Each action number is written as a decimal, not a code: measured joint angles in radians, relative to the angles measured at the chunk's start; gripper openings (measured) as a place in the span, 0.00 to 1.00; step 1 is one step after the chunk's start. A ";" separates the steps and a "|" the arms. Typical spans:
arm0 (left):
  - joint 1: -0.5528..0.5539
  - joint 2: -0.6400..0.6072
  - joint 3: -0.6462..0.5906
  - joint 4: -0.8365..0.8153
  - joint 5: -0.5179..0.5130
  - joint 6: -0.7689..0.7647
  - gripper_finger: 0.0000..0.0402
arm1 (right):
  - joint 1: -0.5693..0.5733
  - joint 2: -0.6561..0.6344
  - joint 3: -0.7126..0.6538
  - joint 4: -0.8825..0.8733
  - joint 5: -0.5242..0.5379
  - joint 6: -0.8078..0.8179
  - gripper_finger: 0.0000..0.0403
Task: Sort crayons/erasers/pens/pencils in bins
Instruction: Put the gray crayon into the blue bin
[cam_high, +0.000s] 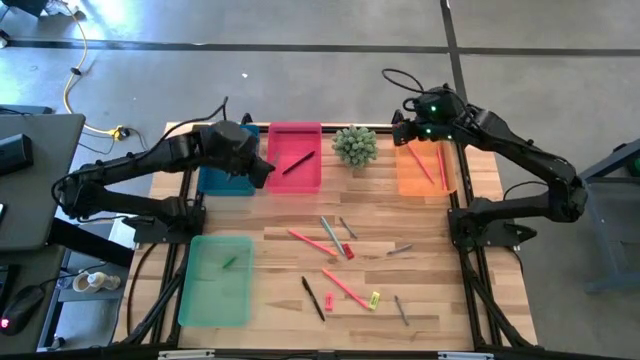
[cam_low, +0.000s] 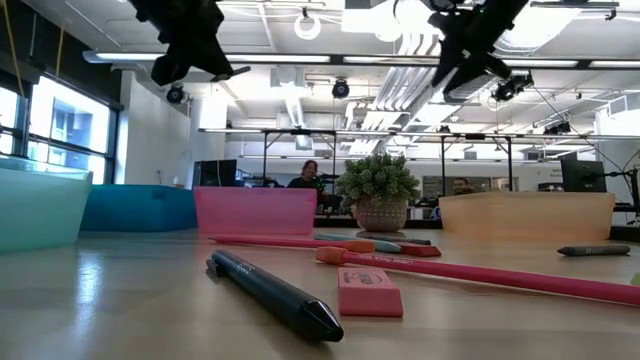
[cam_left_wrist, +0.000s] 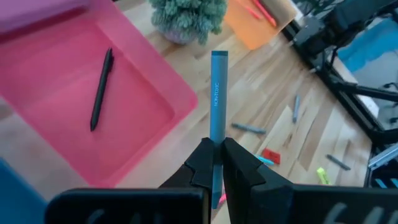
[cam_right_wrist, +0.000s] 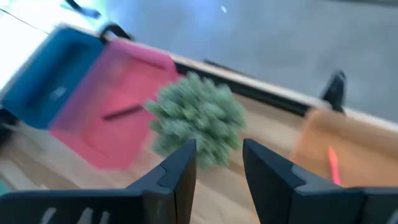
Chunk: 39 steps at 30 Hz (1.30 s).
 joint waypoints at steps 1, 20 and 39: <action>0.014 0.000 0.000 0.005 0.013 0.012 0.01 | 0.007 0.000 0.000 0.027 0.000 -0.001 0.31; 0.272 0.000 0.000 0.081 0.107 0.093 0.01 | 0.040 0.144 0.003 0.701 -0.213 -0.176 0.31; 0.453 0.002 0.001 -0.200 -0.187 0.073 0.01 | 0.009 0.667 0.697 0.158 -0.293 -0.644 0.31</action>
